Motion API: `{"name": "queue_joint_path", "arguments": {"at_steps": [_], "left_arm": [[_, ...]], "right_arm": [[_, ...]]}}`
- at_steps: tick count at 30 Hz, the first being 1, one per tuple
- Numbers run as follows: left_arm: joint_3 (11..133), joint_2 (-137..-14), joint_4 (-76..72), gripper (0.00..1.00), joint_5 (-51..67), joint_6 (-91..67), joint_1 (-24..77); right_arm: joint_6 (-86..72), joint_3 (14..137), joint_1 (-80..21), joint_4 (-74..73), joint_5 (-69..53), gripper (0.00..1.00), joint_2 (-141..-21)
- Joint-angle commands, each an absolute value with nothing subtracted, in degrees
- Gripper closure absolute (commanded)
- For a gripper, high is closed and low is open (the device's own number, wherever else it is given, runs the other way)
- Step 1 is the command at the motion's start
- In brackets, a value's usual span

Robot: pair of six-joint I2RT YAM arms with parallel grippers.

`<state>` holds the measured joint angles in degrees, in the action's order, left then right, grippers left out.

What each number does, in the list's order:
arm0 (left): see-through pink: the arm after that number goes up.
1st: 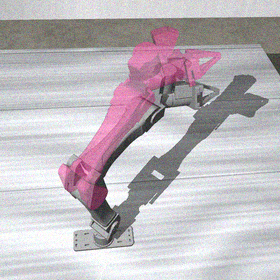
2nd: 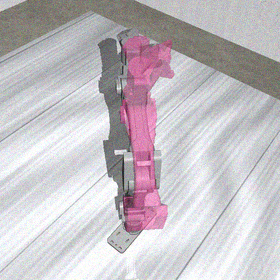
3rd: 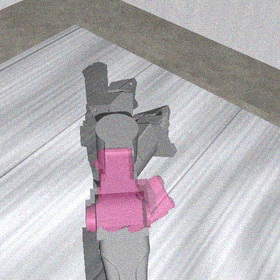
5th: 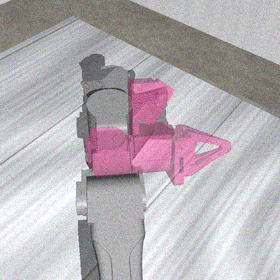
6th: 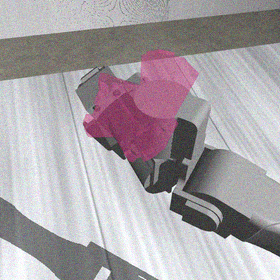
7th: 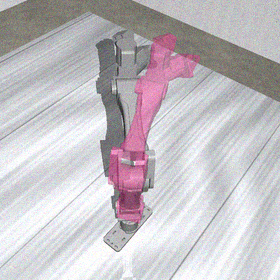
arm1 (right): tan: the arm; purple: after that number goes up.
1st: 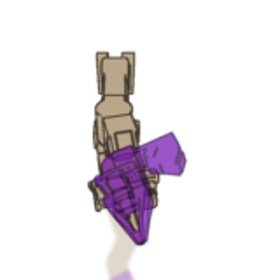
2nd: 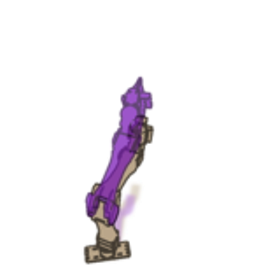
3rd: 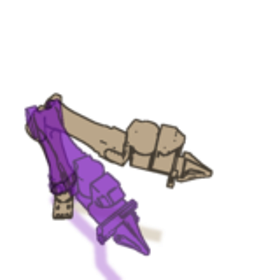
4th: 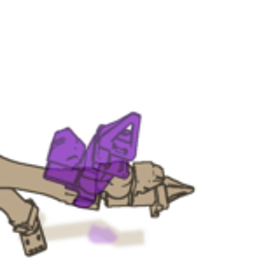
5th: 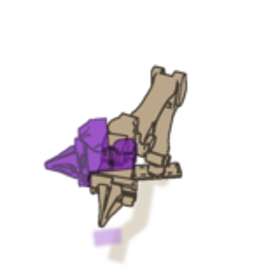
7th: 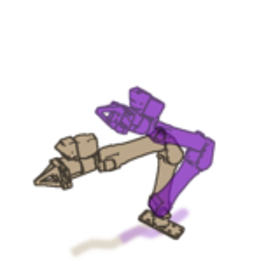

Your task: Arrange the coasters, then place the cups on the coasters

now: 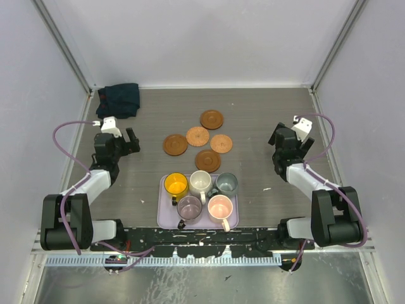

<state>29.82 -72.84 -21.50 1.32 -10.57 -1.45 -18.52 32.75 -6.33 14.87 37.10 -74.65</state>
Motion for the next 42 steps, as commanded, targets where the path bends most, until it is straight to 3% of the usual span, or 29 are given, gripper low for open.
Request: {"name": "queue_joint_path", "arguments": {"at_steps": [1,11,18,25,31,35,39,41,42], "left_arm": [[28.49,-70.39,-26.18,0.02,2.35,-8.87,-1.24],[25.06,-68.48,-33.47,0.02,12.33,-8.84,-1.27],[29.27,-71.53,-30.64,0.02,18.10,-10.22,-0.98],[32.70,-78.69,-33.49,0.02,15.44,-8.83,4.60],[38.11,-84.42,-32.59,0.02,12.94,-7.84,8.88],[41.59,-87.17,-31.62,0.02,16.10,-9.38,9.17],[44.08,-89.30,-28.82,0.01,17.45,-9.05,10.54],[44.99,-90.06,-26.97,0.10,17.72,-8.39,11.46],[45.15,-90.35,-26.56,0.21,17.85,-7.91,12.08]], "right_arm": [[-17.00,35.15,-6.68,16.80,35.09,0.00,-74.52],[-11.78,28.70,-6.67,25.59,22.90,0.00,-69.45],[-12.03,32.49,-8.39,23.55,15.42,0.00,-72.36],[-5.60,39.27,-20.49,23.41,23.47,0.00,-78.12],[-5.66,45.63,-24.35,22.98,22.85,0.05,-84.37],[-6.36,48.07,-25.36,23.53,21.09,0.14,-87.47],[-6.79,50.39,-25.62,23.75,17.12,0.34,-90.29],[-6.83,51.63,-25.75,23.46,14.66,0.49,-91.70],[-7.01,52.35,-25.81,23.13,13.34,0.56,-92.39]]}}
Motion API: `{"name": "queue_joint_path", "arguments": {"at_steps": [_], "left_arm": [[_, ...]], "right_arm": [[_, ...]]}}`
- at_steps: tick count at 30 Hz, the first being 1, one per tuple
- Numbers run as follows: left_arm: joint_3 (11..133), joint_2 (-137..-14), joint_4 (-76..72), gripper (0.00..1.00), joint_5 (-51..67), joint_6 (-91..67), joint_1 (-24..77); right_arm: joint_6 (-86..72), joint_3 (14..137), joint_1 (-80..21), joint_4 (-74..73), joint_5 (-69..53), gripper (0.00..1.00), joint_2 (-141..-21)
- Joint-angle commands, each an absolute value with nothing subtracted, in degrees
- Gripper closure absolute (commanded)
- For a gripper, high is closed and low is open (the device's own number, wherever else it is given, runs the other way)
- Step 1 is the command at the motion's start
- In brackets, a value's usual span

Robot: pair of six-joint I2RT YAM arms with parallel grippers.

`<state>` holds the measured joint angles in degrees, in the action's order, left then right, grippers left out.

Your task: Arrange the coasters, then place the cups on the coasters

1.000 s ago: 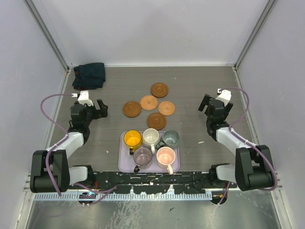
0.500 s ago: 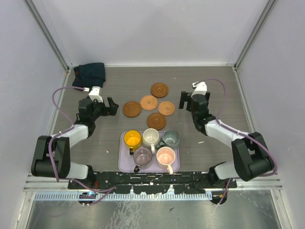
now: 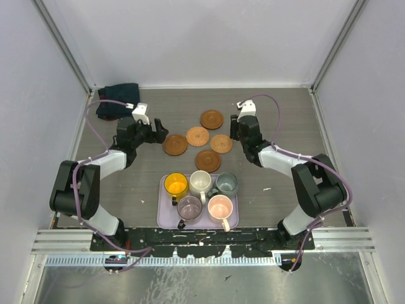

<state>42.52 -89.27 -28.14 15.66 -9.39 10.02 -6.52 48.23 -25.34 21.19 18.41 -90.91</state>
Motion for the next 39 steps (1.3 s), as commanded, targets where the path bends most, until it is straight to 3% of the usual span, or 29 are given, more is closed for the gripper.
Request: {"name": "queue_joint_path", "arguments": {"at_steps": [1,2,3,6,7,39], "left_arm": [[45.13,-90.57,-26.35,0.42,17.75,-7.65,12.79],[45.08,-90.72,-26.35,0.62,17.57,-7.37,13.44],[45.13,-90.90,-26.29,0.73,17.40,-7.18,14.01],[45.82,-91.52,-25.18,0.94,17.21,-6.71,15.27],[46.29,-91.75,-24.13,0.99,16.90,-6.56,15.61],[63.29,-104.97,4.37,1.00,2.79,-5.71,22.86]], "right_arm": [[-7.15,53.17,-25.89,22.66,13.05,0.64,-93.12],[-7.47,54.04,-25.89,22.21,10.52,0.71,-93.94],[-7.75,54.77,-25.99,21.77,9.55,0.77,-94.68],[-8.52,57.32,-26.30,20.24,7.25,0.98,-97.11],[-8.63,58.08,-26.33,19.62,6.53,0.99,-97.88],[-10.19,75.26,-34.89,9.26,-1.05,0.99,-116.89]]}}
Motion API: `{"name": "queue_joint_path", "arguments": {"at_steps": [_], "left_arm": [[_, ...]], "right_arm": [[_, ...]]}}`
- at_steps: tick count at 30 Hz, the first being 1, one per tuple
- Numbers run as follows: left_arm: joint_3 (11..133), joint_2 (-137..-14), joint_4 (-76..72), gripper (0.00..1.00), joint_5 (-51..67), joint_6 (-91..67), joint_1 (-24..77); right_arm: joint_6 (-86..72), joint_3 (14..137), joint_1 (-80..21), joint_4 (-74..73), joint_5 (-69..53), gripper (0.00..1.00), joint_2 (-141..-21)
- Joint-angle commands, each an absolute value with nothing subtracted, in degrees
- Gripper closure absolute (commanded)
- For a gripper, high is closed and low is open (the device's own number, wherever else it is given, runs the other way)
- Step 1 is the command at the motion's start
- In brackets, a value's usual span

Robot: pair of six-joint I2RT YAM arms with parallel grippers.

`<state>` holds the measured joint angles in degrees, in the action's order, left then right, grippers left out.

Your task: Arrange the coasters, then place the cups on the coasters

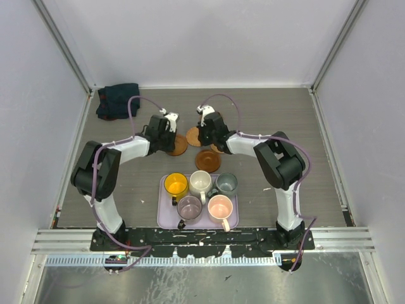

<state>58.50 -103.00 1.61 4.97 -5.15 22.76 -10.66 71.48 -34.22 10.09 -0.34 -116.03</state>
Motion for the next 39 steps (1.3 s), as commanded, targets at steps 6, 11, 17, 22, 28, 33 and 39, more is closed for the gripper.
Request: {"name": "queue_joint_path", "arguments": {"at_steps": [6,11,17,22,28,33,39], "left_arm": [[72.21,-110.37,11.73,1.00,2.22,-6.42,22.85],[77.36,-114.58,18.06,1.00,-0.21,-8.17,22.77],[80.25,-117.08,22.08,1.00,-2.10,-10.20,21.97],[82.62,-118.77,23.10,1.00,-0.27,-11.87,19.50],[87.25,-121.59,24.37,1.00,0.47,-12.59,16.99],[92.43,-124.95,25.87,1.00,1.81,-13.01,15.60],[96.81,-127.73,26.85,1.00,2.40,-13.45,14.39]], "right_arm": [[-10.41,79.40,-35.31,5.73,-1.57,0.99,-120.03],[-10.37,81.09,-35.67,4.47,-2.00,0.99,-121.67],[-10.46,83.27,-35.86,2.99,-2.68,0.99,-123.64],[-10.46,85.52,-36.08,1.66,-3.89,0.99,-125.72],[-9.98,88.66,-36.21,0.02,-4.14,0.99,-127.91],[-9.52,91.05,-36.16,-0.89,-4.13,0.99,-129.05],[-8.58,95.40,-36.13,-2.12,-3.59,0.99,-131.18]]}}
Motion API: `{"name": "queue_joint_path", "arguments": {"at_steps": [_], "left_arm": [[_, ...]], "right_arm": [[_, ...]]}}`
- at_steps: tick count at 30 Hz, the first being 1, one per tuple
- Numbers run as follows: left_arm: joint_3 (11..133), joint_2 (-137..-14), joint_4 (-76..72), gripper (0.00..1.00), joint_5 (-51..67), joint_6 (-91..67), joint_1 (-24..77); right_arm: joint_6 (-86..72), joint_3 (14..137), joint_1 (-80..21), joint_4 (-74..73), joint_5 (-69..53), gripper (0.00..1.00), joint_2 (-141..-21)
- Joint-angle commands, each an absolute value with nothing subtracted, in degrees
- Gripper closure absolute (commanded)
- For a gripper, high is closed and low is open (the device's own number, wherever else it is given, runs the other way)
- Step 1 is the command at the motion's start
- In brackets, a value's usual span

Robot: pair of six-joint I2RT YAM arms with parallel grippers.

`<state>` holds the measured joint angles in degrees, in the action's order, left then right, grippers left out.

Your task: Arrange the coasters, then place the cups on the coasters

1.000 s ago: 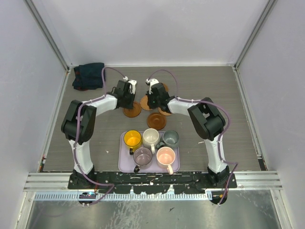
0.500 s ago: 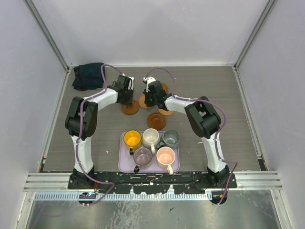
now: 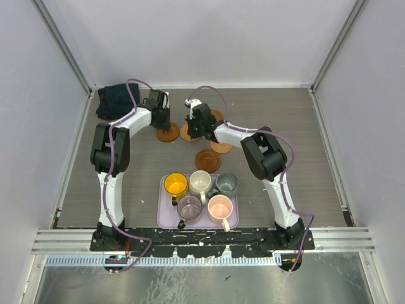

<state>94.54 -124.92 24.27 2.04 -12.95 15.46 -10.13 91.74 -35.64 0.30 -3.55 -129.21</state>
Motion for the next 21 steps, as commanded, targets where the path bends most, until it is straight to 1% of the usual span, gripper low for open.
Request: {"name": "queue_joint_path", "arguments": {"at_steps": [1,8,13,15,19,21], "left_arm": [[97.11,-128.00,26.95,1.00,2.57,-13.53,14.22],[96.10,-125.59,24.96,1.00,4.15,-13.68,13.90],[96.92,-122.35,23.90,0.99,5.36,-14.16,13.90],[96.96,-120.60,23.04,0.96,5.98,-14.59,13.89],[95.35,-116.32,20.53,0.86,7.35,-15.41,13.89],[92.64,-113.59,18.63,0.85,8.13,-15.70,13.83]], "right_arm": [[-8.49,96.09,-36.20,-2.43,-3.38,0.99,-131.65],[-5.70,99.13,-36.10,-2.47,0.79,0.99,-130.01],[-2.27,102.48,-36.08,-3.04,3.36,0.99,-125.30],[-1.19,102.47,-36.11,-2.66,4.61,0.99,-123.05],[0.07,99.72,-35.91,-1.66,8.93,0.99,-119.20],[-0.35,97.21,-35.19,-1.53,10.62,0.99,-118.08]]}}
